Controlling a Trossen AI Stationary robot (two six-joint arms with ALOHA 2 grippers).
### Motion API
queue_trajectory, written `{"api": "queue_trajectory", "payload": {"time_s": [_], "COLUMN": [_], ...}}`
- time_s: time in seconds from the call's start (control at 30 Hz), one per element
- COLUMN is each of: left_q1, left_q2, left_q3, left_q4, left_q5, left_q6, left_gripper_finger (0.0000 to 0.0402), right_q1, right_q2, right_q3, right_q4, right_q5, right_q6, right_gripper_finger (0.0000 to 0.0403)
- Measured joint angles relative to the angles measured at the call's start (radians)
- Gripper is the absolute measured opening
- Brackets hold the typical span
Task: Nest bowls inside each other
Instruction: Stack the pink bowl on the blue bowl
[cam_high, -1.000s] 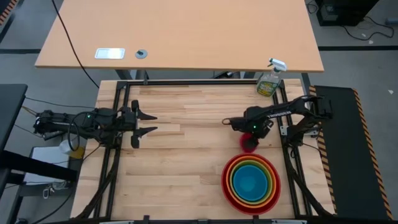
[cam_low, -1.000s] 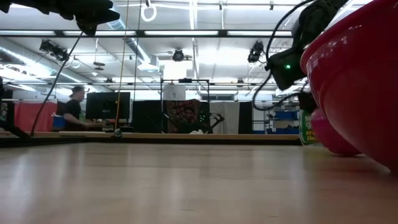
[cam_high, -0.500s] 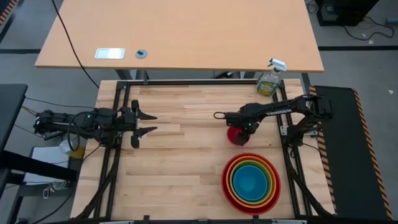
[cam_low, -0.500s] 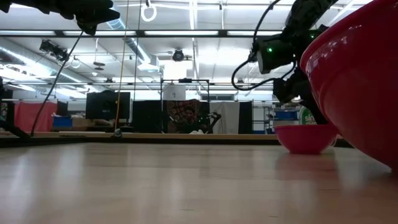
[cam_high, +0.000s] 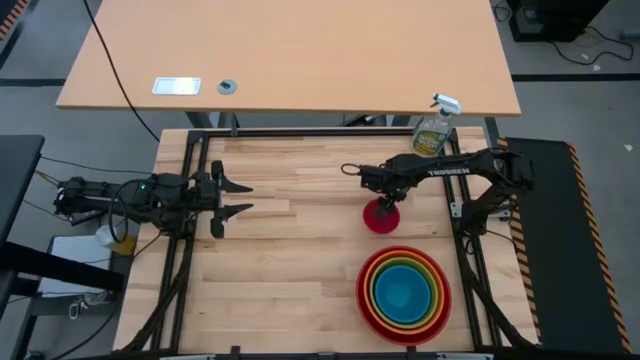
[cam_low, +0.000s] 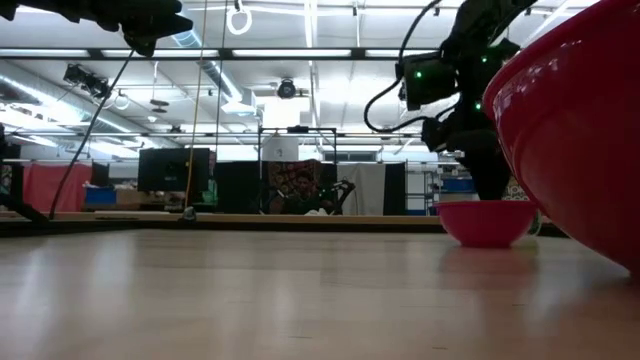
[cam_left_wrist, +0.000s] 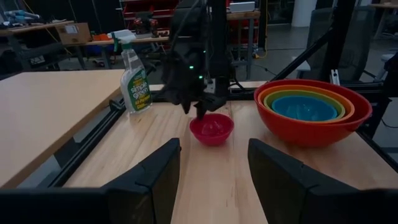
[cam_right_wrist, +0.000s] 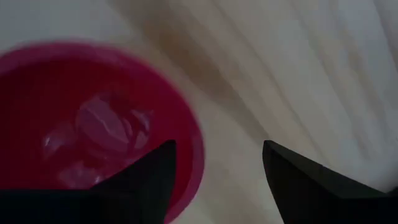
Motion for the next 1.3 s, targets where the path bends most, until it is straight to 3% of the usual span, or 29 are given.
{"api": "queue_trajectory", "payload": {"time_s": [0.33, 0.43, 0.6, 0.7, 0.97, 1.13, 1.3], "left_q1": [0.000, 0.000, 0.000, 0.000, 0.000, 0.000, 0.000], "left_q2": [0.000, 0.000, 0.000, 0.000, 0.000, 0.000, -0.001], "left_q3": [0.000, 0.000, 0.000, 0.000, 0.000, 0.000, 0.000], "left_q4": [-0.001, -0.001, -0.001, -0.001, 0.000, 0.000, -0.018], "left_q5": [0.000, 0.000, 0.000, 0.000, 0.000, 0.000, 0.000], "left_q6": [0.001, 0.001, 0.001, 0.001, 0.003, 0.003, -0.008], "left_gripper_finger": [0.0192, 0.0192, 0.0192, 0.0192, 0.0192, 0.0192, 0.0192], "right_q1": [-0.051, -0.043, -0.028, -0.028, -0.004, 0.083, 0.223], "right_q2": [0.000, 0.000, 0.000, -0.010, 0.004, 0.001, -0.020], "right_q3": [-0.105, -0.117, -0.116, -0.107, 0.061, 0.219, 0.305], "right_q4": [0.144, 0.160, 0.175, 0.172, 0.049, -0.051, -0.041], "right_q5": [-0.063, -0.043, 0.001, -0.027, -0.029, -0.155, -0.256], "right_q6": [-0.066, -0.058, -0.055, -0.043, -0.047, -0.052, -0.051], "right_gripper_finger": [0.0223, 0.0183, 0.0081, 0.0025, 0.0034, 0.0021, 0.0031]}}
